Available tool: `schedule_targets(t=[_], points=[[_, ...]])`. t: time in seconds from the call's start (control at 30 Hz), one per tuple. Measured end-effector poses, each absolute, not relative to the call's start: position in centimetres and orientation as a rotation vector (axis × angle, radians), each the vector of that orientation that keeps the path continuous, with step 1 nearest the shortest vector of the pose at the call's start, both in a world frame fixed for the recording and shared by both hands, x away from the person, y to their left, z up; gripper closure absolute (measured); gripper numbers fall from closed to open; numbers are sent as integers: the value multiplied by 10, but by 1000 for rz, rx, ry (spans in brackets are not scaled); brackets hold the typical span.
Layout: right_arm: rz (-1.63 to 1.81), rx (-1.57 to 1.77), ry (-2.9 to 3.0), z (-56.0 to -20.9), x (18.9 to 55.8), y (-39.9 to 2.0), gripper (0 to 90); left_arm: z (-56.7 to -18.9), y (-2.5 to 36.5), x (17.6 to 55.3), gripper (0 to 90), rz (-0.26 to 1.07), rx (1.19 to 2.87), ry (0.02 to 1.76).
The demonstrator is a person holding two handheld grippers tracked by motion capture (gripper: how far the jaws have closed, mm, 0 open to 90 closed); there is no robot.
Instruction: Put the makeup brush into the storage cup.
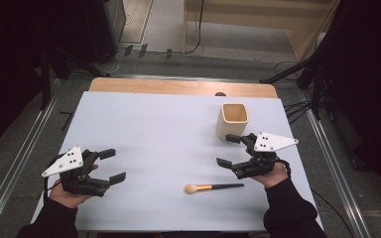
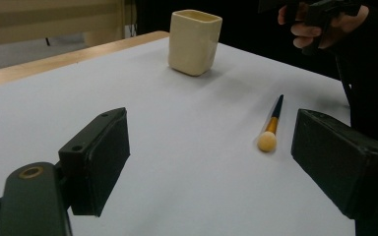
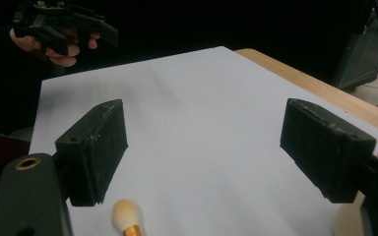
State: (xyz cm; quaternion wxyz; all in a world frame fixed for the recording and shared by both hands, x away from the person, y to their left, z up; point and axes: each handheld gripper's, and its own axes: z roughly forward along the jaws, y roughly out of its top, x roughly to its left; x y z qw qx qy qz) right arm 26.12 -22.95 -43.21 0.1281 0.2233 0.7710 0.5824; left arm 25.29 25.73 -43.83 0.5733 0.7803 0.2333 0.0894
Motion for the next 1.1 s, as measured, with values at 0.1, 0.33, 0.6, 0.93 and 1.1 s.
schedule_targets(t=[0.1, 0.33, 0.6, 0.93, 1.1], points=[[1686, 612, 2290, -428, 266, -223, 189, -438, 260, 253, 156, 215, 1821, 555], [1562, 519, 2442, -423, 272, -211, 191, -437, 259, 253, 155, 215, 1823, 557], [1394, 447, 2589, -424, 268, -202, 192, -435, 263, 259, 150, 208, 1820, 569], [1193, 374, 2710, -415, 270, -196, 204, -435, 260, 258, 150, 199, 1832, 560], [1066, 325, 2792, -410, 272, -192, 204, -434, 257, 260, 150, 202, 1834, 551]])
